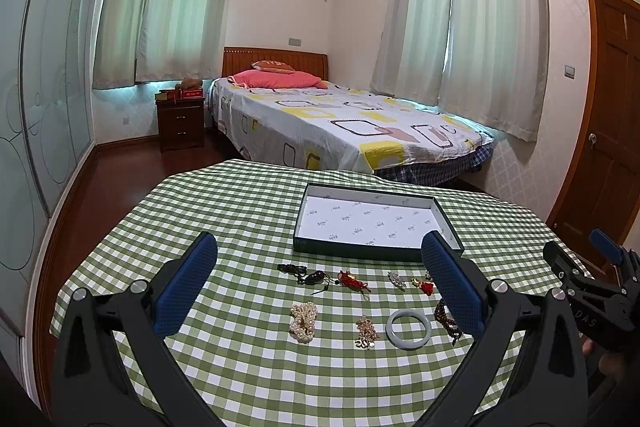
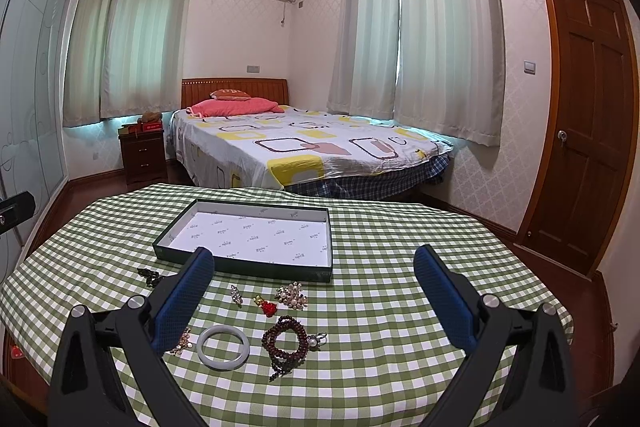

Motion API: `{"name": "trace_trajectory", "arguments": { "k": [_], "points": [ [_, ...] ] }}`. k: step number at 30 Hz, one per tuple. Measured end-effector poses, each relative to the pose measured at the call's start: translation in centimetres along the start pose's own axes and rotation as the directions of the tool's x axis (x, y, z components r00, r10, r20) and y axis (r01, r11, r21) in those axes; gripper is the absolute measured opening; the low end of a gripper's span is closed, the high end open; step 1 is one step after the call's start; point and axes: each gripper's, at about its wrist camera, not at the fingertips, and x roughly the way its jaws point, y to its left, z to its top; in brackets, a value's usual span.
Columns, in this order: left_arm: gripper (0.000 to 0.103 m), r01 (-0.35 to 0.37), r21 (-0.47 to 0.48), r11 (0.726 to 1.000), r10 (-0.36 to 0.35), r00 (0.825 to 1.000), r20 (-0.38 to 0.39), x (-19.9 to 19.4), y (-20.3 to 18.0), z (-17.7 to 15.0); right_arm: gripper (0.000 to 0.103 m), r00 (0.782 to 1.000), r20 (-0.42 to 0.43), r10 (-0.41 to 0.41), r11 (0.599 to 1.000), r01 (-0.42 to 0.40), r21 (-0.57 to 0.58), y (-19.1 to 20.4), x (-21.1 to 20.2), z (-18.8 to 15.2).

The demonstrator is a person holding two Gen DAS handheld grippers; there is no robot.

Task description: Organize jewelry

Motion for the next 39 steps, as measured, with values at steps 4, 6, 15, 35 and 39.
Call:
{"name": "trace_trajectory", "arguments": {
  "k": [4,6,15,35,39],
  "points": [
    [0.1,0.0,0.002,1.0,0.0,1.0,0.0,-0.01,-0.02,0.04,0.098,1.0,0.0,-0.001,1.0,0.001,0.001,-0.08,-0.04,0.2],
    [0.1,0.0,0.003,1.0,0.0,1.0,0.0,-0.03,-0.04,0.09,0.098,1.0,-0.001,-0.002,1.0,0.002,0.0,-0.06,-0.03,0.24],
    [0.1,0.004,0.001,1.0,-0.004,1.0,-0.003,-0.06,-0.09,0.07,0.098,1.0,0.001,-0.004,1.0,0.004,0.004,-0.23,-0.04,0.36],
    [0.1,0.003,0.0,1.0,-0.003,1.0,-0.005,0.02,-0.06,-0.03,0.098,1.0,0.006,-0.003,1.0,0.003,0.005,-0.43,-0.15,0.47],
    [0.1,0.003,0.003,1.0,-0.003,1.0,-0.007,0.11,0.0,-0.13,0.098,1.0,0.007,-0.005,1.0,0.005,0.004,-0.41,-0.16,0.48]
  ]
}}
